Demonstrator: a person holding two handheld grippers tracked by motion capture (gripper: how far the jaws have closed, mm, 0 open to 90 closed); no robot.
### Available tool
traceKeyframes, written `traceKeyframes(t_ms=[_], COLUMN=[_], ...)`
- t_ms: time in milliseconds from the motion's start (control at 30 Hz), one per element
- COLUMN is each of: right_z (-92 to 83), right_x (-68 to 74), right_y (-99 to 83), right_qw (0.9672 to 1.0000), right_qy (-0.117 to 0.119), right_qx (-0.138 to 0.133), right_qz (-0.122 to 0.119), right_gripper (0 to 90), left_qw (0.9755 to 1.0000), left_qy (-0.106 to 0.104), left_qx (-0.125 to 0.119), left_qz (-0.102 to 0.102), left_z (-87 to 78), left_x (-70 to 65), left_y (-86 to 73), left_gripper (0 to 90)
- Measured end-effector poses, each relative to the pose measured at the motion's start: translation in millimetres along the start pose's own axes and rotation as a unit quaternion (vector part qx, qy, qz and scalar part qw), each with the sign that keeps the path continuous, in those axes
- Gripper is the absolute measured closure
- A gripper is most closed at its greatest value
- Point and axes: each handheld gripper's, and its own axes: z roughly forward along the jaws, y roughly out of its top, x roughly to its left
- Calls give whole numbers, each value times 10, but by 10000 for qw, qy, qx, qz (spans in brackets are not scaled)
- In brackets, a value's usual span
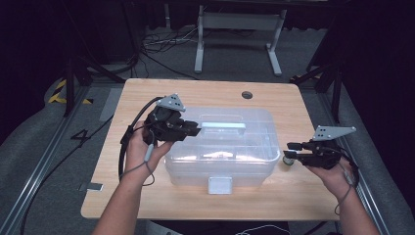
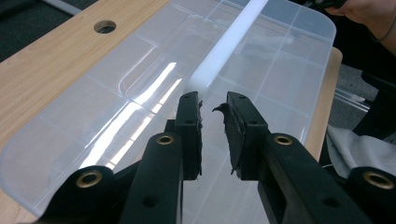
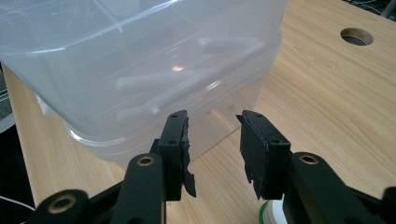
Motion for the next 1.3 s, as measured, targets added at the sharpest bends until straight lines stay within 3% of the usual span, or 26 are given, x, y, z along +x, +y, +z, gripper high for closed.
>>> traceKeyframes(t_ms=[67, 133, 267, 300, 500, 867, 1100, 1300], right_z=[6, 11, 16, 19, 34, 18, 10, 0], right_x=[3, 8, 11, 11, 23, 41, 71, 102], right_y=[0, -1, -1, -1, -5, -44, -59, -68], right_qw=[10000, 10000, 10000, 10000, 10000, 9999, 9999, 9999], right_qy=[20, 29, 43, 50, 64, 49, 43, 49], right_qx=[8, 14, 33, 34, 52, 90, 113, 108], right_qz=[0, -12, -22, -19, -23, -13, -28, -38], right_gripper=[627, 627, 627, 627, 621, 612, 611, 610], left_qw=[10000, 9999, 9999, 9997, 9999, 9990, 9963, 9950], left_qy=[-22, 102, 142, 248, 86, 173, 564, 616], left_qx=[81, 68, 25, 92, 134, 406, 502, 649], left_qz=[52, 97, 23, 2, -4, 114, 402, 437], left_z=[68, 88, 104, 131, 219, 380, 386, 386], left_x=[-8, -13, 8, 27, 78, 52, -7, -11], left_y=[18, 25, 23, 20, 40, 126, 135, 178], left_gripper=[760, 756, 735, 718, 668, 681, 741, 749])
